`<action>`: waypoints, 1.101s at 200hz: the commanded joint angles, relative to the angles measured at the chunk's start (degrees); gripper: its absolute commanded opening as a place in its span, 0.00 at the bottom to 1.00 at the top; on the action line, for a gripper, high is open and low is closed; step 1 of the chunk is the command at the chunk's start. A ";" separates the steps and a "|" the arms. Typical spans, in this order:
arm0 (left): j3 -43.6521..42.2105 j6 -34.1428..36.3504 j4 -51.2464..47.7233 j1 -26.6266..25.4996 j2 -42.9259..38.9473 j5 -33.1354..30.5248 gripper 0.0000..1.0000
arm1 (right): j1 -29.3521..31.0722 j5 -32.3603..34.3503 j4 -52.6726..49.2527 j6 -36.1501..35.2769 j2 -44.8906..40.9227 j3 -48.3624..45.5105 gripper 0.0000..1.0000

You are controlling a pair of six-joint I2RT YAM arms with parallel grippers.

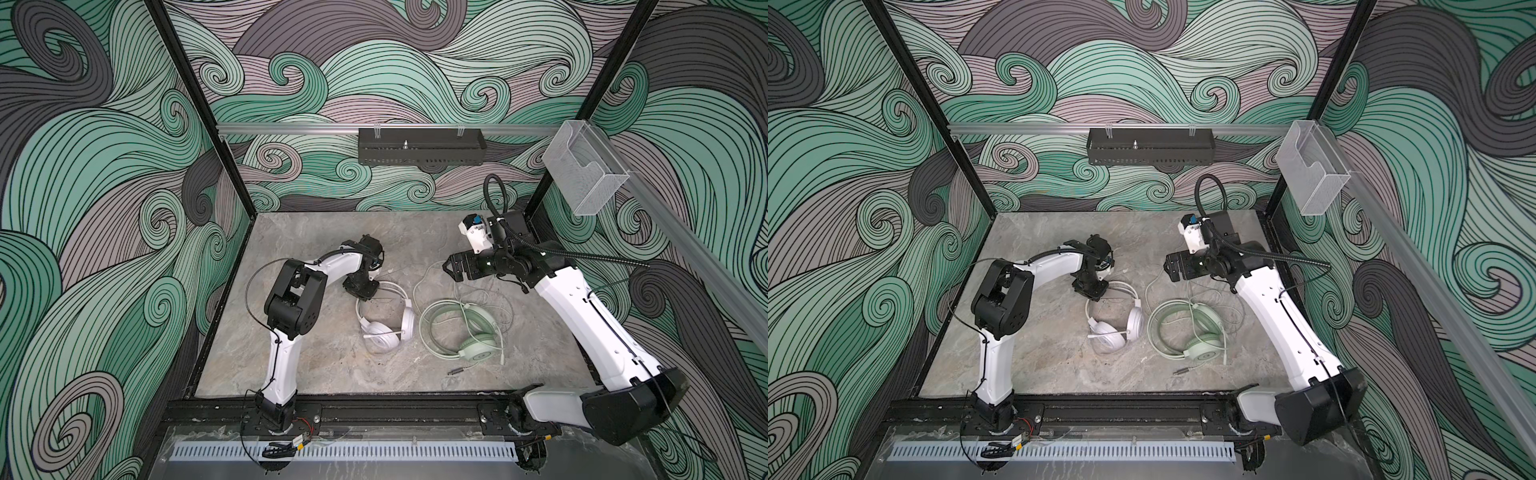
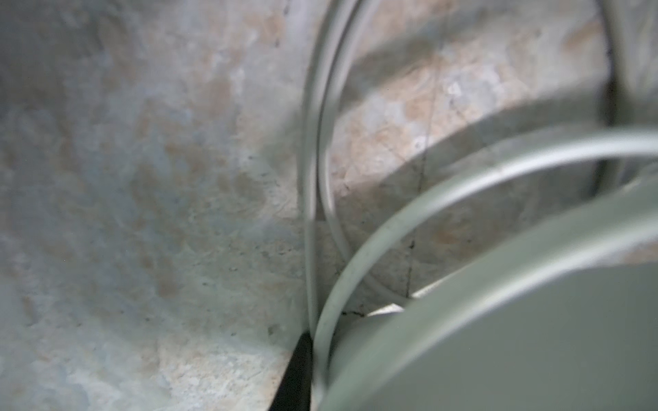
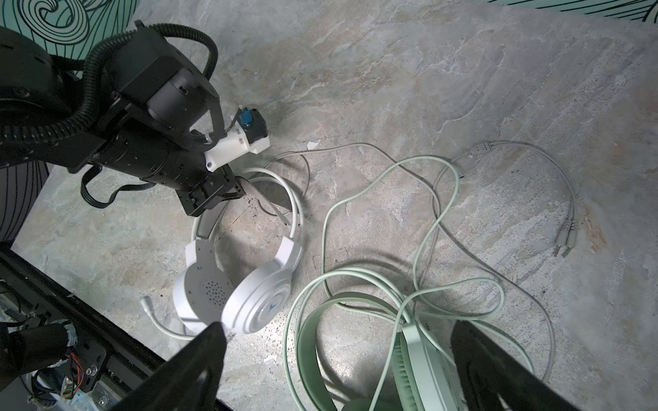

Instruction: Wrap the headphones

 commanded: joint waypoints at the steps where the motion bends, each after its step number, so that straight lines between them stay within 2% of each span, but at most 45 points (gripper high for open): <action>1: -1.20 -1.58 2.51 0.10 -2.04 -4.45 0.05 | -0.40 -0.75 0.14 0.68 -0.93 2.34 0.99; 20: 0.75 -2.71 0.80 0.01 -5.96 -8.22 0.00 | -0.45 -1.10 -0.11 0.84 -1.05 3.09 0.99; 74: 10.81 -6.60 -4.77 -1.66 -20.42 -19.08 0.00 | -0.45 -1.49 -0.16 1.46 -2.51 4.19 0.99; 99: 11.33 -9.03 -1.21 -4.14 -27.85 -25.41 0.00 | -0.49 -2.30 -0.09 1.34 -1.35 7.30 0.99; 118: 10.98 -11.86 1.92 -6.01 -32.74 -29.08 0.00 | -0.44 -5.26 0.07 0.73 0.24 11.37 0.99; 146: 17.41 -11.52 -0.80 -7.54 -33.93 -32.22 0.00 | -0.12 -14.16 3.62 -0.31 1.27 15.66 0.98; 167: 23.12 -9.01 -3.75 -8.31 -32.45 -34.02 0.00 | 3.05 -18.12 5.26 -2.60 1.48 18.71 0.98; 190: 26.45 -10.15 -6.46 -8.72 -31.11 -33.71 0.00 | 6.64 -19.58 5.63 -4.30 2.32 20.30 0.98; 220: 25.02 -18.68 -11.08 -9.45 -30.65 -30.90 0.00 | 7.98 -17.03 6.93 -3.94 2.44 17.79 0.98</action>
